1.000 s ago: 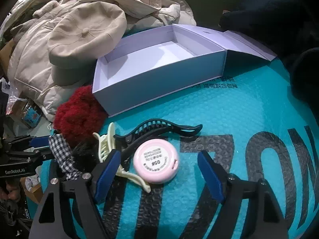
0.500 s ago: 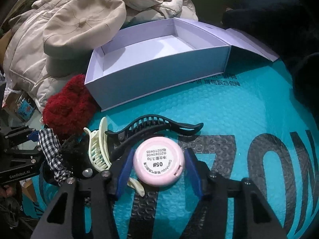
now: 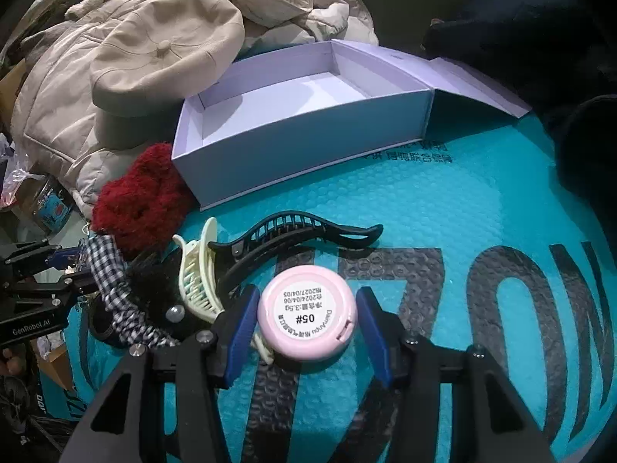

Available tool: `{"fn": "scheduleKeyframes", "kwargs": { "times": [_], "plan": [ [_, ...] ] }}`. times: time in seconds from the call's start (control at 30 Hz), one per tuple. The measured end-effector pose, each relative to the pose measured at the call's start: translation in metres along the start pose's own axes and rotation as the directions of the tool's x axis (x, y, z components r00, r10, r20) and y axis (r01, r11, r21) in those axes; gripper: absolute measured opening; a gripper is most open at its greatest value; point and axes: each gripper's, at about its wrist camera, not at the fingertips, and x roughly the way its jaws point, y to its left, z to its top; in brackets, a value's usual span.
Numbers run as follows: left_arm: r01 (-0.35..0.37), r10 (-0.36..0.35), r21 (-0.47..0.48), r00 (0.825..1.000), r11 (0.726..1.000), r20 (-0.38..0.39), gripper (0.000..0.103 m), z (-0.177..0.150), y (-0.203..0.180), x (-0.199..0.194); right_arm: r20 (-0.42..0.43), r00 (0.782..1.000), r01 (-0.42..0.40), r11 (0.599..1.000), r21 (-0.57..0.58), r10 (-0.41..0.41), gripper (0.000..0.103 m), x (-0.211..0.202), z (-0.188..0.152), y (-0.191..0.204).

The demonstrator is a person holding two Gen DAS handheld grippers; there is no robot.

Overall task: Organize objects
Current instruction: 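Carry the pink compact with the right gripper while the left gripper carries the star clip over the white box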

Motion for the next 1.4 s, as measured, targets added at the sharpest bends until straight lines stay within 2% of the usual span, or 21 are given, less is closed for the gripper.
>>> {"fn": "scheduleKeyframes", "kwargs": {
  "times": [0.43,0.77,1.13,1.4],
  "plan": [
    [0.013,-0.014,0.014,0.994,1.000,0.109,0.038,0.000,-0.019,-0.055,0.095,0.995,0.032,0.999,-0.023,-0.029,0.052,-0.055,-0.011,0.016],
    [0.017,-0.025,0.060,0.988,0.998,0.150,0.038,0.009,-0.045,-0.084,0.156,0.987,0.044,0.998,-0.044,-0.037,0.052,-0.091,-0.020,0.023],
    [0.071,-0.081,0.091,0.991,0.993,0.110,0.038,0.031,-0.082,-0.065,0.151,0.988,0.046,0.998,-0.038,-0.040,0.052,-0.094,-0.013,0.011],
    [0.083,-0.094,0.121,0.991,0.989,0.096,0.038,0.066,-0.096,-0.046,0.130,0.991,0.047,0.999,-0.018,-0.044,0.052,-0.082,0.007,-0.009]
  ]
}}
